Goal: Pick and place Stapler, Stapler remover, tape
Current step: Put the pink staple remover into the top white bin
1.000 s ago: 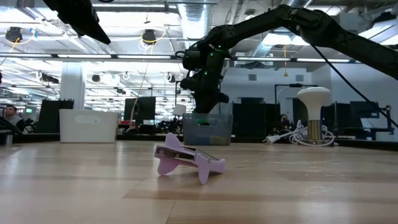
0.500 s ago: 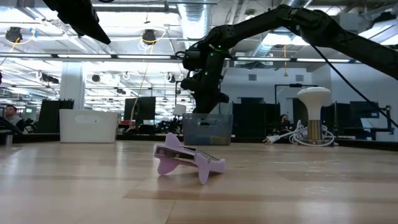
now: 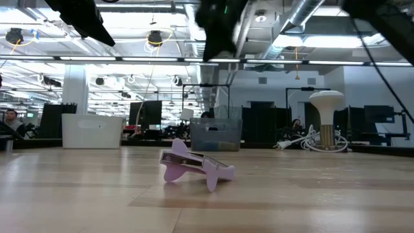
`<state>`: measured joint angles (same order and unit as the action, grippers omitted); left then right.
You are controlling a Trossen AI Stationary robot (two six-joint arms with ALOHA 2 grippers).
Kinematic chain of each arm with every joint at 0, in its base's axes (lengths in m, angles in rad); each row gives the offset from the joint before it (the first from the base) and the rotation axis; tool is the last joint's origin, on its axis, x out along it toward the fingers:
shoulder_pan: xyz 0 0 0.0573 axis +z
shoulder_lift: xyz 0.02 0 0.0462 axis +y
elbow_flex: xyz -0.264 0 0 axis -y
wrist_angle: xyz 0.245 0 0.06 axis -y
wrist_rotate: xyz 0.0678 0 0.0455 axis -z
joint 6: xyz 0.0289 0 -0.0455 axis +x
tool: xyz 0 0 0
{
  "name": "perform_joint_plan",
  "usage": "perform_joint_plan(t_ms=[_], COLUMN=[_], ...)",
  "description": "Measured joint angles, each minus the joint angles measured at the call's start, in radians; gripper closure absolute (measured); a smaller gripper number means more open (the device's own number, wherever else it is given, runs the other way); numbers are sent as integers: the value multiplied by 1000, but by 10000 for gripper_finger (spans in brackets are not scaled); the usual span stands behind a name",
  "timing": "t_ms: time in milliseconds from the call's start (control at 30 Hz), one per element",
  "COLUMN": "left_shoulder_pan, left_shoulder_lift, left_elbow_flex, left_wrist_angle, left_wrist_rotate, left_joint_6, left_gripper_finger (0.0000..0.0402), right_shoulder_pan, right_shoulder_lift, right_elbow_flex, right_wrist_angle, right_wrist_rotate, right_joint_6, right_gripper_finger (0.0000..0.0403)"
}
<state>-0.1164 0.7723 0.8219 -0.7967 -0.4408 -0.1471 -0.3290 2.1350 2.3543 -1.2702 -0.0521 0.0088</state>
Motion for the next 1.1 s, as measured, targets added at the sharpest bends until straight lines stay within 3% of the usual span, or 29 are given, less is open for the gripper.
perform_joint_plan(t_ms=[200, 500, 633, 867, 1100], left_shoulder_pan=[0, 0, 0, 0, 0], left_shoulder_lift=[0, 0, 0, 0, 0], left_elbow_flex=[0, 0, 0, 0, 0], left_wrist_angle=[1, 2, 2, 2, 2], left_wrist_rotate=[0, 0, 0, 0, 0], left_joint_6=[0, 0, 0, 12, 23], left_gripper_finger=[398, 398, 398, 398, 398], right_shoulder_pan=[153, 472, 580, 695, 755], right_shoulder_lift=[-125, -205, -196, -123, -31], right_elbow_flex=[0, -1, -1, -1, -2], right_wrist_angle=[-90, -191, -187, -155, -152], right_wrist_rotate=[14, 348, 411, 418, 262], right_joint_6=[78, 199, 274, 292, 214], right_gripper_finger=[400, 402, 402, 402, 403])
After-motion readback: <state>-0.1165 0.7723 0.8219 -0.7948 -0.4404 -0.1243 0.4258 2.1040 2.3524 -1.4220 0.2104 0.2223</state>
